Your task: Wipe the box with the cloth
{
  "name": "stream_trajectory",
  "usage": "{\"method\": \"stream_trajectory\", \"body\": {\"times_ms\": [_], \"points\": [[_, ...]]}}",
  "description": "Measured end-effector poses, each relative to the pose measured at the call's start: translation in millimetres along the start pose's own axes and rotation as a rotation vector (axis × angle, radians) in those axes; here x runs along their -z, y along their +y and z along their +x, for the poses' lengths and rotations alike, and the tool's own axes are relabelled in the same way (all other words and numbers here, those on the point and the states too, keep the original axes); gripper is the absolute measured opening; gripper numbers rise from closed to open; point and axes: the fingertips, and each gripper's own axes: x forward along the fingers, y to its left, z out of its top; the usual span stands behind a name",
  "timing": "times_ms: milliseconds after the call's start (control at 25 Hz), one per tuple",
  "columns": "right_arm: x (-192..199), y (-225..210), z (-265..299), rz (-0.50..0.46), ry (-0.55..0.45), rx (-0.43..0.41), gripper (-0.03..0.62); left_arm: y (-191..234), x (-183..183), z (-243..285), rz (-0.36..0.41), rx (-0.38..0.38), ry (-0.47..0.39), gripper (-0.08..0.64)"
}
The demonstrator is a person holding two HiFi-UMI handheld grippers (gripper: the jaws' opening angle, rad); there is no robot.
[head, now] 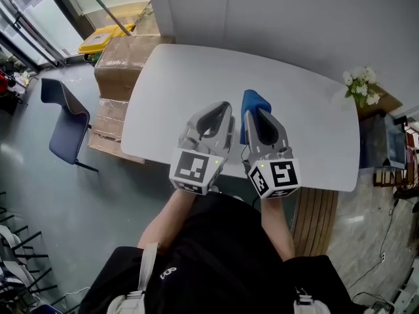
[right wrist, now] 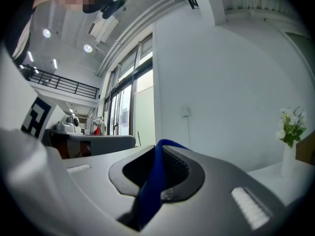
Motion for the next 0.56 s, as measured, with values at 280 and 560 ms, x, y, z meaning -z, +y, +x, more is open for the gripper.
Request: {"method": "stream_trajectory", "body": {"times_ms": [280, 560], "points": [[-4, 6, 0, -0.002, -0.008, -0.008, 0.043, 7, -25, -14, -0.047, -0.008, -0.145, 0.000], [-1, 14, -3, -0.001, -0.002, -0.013, 0.043, 8, -19, -21, -0.018, -0.012, -0.122, 0.000]]}}
